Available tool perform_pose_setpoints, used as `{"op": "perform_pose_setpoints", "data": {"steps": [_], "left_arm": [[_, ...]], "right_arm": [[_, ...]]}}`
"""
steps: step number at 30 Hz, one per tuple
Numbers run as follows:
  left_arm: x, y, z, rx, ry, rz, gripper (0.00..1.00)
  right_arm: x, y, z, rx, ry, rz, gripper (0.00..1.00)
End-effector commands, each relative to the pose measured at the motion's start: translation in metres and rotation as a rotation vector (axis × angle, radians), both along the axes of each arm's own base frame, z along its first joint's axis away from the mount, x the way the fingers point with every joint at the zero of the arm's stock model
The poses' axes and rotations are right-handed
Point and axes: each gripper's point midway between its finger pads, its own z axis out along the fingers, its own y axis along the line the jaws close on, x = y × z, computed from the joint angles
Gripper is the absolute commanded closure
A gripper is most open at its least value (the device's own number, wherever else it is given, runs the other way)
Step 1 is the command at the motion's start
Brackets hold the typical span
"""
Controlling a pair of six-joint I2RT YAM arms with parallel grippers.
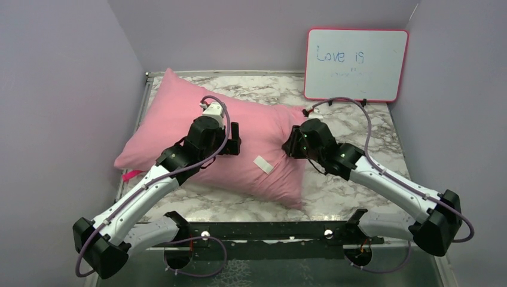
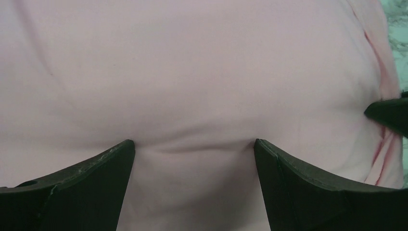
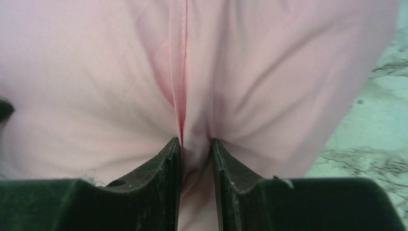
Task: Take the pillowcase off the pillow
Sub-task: Remove the pillow from the pillowcase.
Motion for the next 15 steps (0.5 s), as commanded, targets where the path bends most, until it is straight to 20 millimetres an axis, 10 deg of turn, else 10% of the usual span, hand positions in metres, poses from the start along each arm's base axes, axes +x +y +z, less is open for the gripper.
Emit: {"op": "perform_pose_setpoints", "data": {"steps": [1, 9, 15], "left_arm": [[-0.010, -0.054, -0.024, -0.115, 0.056, -0.286, 0.06], [0.005, -0.108, -0.021, -0.227, 0.082, -0.436, 0.14], [0.015, -0.081, -0.029, -0.182, 0.073, -0.269, 0.13]], "right_arm": [[0.006, -0.068, -0.003, -0.132, -0.068, -0.260, 0.71], [-0.006, -0.092, 0.008, -0.145, -0.082, -0.277, 0.66], [-0.011, -0.075, 0.020, -0.119, -0.070, -0.160, 0.39]]}}
